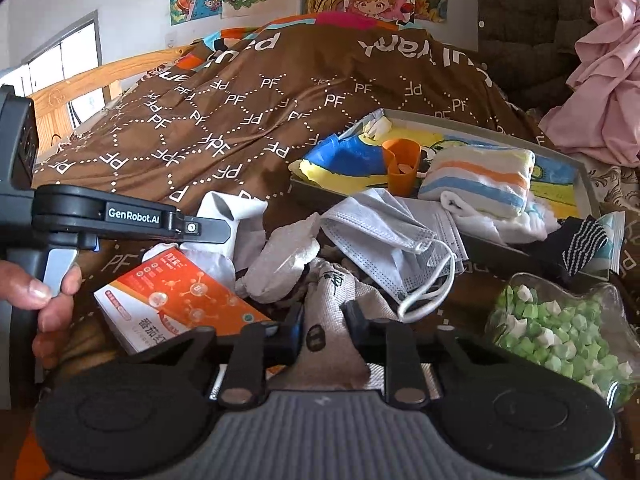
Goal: Organize soft objects
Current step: 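Grasp the white cloth with the left tool while the right tool grasps the beige drawstring bag, then carry white cloth and beige bag into the cartoon tray and open both tools, then lift both open tools away from the tray, then move both open tools toward the white towel and grey face mask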
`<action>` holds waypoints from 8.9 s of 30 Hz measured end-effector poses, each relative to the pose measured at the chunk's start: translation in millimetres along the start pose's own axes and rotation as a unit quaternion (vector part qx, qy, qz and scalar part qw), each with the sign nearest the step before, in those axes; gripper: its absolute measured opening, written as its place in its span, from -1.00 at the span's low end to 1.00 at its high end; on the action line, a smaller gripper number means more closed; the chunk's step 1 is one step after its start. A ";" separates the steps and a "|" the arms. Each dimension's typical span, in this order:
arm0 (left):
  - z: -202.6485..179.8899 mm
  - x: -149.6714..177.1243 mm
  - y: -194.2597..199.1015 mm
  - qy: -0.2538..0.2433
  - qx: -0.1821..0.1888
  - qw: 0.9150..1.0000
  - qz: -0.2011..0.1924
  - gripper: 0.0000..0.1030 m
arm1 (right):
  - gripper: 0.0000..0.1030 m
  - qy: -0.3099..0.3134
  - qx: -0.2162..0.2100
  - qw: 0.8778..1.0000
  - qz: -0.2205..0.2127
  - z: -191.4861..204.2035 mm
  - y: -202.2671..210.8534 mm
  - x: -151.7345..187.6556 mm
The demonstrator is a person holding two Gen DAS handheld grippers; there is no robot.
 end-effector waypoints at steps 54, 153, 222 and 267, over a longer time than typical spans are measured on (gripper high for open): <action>-147.5 -148.6 67.5 -0.051 0.017 0.993 -0.104 -1.00 | -0.77 -0.082 -0.044 0.978 -0.185 -79.7 110.0 -91.4; -178.6 -36.2 172.7 -0.111 -0.158 0.970 -0.149 0.99 | 0.99 -0.091 -0.007 0.967 -0.239 -61.3 214.5 -32.7; -176.0 73.6 223.7 -0.168 -0.220 0.957 -0.085 0.99 | 0.99 -0.046 0.005 0.996 -0.078 -9.5 206.9 68.3; -127.7 47.2 181.9 -0.075 -0.234 0.967 -0.074 0.98 | 0.99 -0.044 0.017 0.992 -0.119 -11.8 171.0 20.8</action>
Point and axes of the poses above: each gripper's, at about its wrist camera, not at the fingertips, and y roughly against the way its jaws point, z to its left, x to its underside, the point moved 2 cm from there along -y, roughly the way its jaws point, and after that the axes turned 12 degrees about -y, right-handed, at the moved point
